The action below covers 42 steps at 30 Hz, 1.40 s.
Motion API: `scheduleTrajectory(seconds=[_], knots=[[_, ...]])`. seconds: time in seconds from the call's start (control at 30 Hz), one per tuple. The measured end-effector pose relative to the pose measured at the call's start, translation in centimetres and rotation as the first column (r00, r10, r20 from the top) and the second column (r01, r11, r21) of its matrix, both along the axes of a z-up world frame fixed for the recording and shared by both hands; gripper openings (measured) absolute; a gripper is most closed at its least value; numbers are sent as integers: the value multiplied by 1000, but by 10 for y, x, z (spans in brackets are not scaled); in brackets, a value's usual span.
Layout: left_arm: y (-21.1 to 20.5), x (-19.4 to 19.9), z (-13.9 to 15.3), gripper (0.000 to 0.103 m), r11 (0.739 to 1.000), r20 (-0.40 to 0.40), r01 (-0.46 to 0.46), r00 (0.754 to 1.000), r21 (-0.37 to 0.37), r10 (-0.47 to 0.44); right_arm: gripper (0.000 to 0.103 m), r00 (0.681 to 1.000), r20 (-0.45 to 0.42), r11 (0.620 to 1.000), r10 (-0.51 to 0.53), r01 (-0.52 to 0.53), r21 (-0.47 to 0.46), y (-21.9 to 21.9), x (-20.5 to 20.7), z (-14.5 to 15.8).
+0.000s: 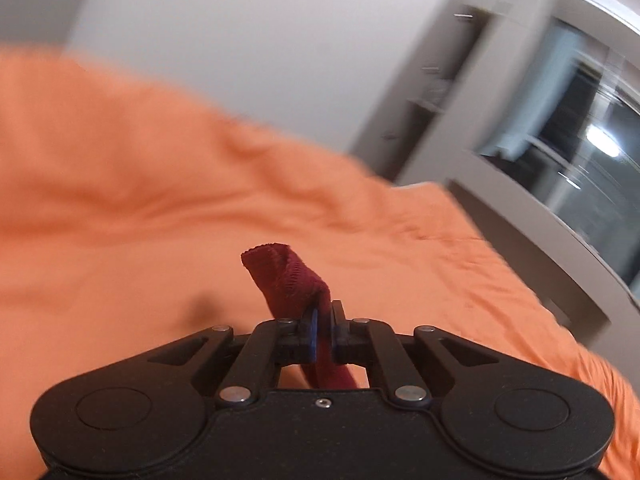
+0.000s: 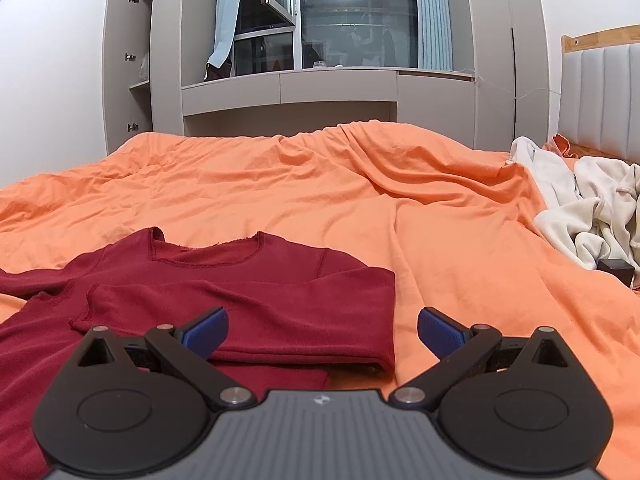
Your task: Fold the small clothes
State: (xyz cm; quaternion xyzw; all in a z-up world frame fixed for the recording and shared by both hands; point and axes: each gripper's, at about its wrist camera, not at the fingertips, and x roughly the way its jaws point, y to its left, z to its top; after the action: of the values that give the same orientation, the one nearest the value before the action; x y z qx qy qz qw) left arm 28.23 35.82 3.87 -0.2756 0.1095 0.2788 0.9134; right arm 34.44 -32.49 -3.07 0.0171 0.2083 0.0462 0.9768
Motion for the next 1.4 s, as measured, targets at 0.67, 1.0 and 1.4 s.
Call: scheduleTrajectory(seconds=[0.67,1.0,1.4], knots=[[-285,113,54,0,743,-85,599,792,297,-605,103,999,32,998,-22,20,58,-11,-5,12],[-330,126,-48,13,658,-190,748,661,91,-726,103,1000,2,998,-24,24,60,-11,-2,7],[-226,128,-37,82,844,-356,511,828,162,-433,103,999,-30,999,-11,12,34,-4,2,-2]])
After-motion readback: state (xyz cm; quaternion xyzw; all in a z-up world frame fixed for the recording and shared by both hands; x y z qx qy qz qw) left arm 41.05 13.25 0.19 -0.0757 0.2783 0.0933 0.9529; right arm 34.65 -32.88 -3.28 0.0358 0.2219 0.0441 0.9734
